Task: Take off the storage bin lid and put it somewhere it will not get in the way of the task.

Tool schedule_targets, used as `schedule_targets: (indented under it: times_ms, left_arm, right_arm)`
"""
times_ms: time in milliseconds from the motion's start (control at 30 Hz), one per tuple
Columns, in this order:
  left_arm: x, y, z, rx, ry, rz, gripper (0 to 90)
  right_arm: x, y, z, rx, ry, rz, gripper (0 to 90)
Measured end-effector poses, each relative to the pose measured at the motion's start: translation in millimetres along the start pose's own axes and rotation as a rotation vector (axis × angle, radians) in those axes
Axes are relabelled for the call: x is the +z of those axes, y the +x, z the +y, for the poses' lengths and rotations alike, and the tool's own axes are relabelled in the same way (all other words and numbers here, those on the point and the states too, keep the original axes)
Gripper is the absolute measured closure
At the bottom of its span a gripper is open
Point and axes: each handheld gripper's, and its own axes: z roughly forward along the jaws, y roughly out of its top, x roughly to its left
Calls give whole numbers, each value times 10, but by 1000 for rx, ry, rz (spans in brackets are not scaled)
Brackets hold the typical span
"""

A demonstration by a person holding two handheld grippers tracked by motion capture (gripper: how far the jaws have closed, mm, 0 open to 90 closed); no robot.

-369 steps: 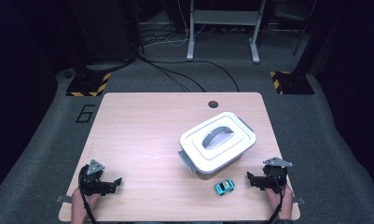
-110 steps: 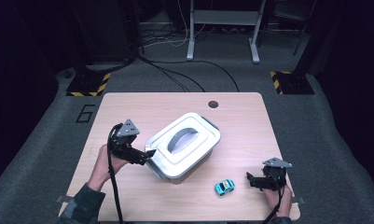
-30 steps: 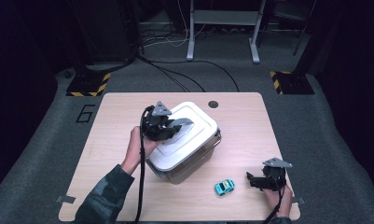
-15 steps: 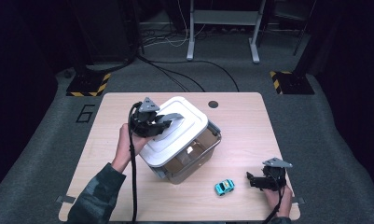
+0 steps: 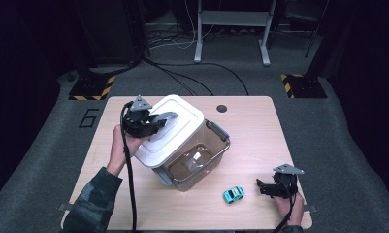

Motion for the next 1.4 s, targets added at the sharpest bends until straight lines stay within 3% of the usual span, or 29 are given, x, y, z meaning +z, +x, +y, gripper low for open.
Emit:
schedule_targets:
  times_ms: [200, 433, 500, 900, 1033, 1133, 1400]
  left_arm:
    - [-42, 91, -17, -9, -4, 21, 668]
    - [-95, 273, -100, -46, -5, 49, 668]
    - [-109, 339, -141, -75, -14, 50, 668]
    - [-166, 524, -273, -98, 11, 106, 668]
    - [-168, 630, -356, -125, 20, 123, 668]
    - [-164, 731, -450, -154, 9, 102, 668]
    - [-91, 848, -619, -183, 33, 150, 668]
  right_arm:
    - [-1, 1, 0, 3, 0, -1, 56]
    - [-1, 0, 0, 3, -1, -2, 59]
    - [-1, 0, 0, 3, -1, -3, 61]
    - [-2, -1, -1, 2, -2, -6, 64]
    - [-2, 0, -1, 4, -3, -5, 64]
    - [-2, 0, -1, 4, -3, -5, 64]
    - [-2, 0, -1, 4, -3, -5, 65]
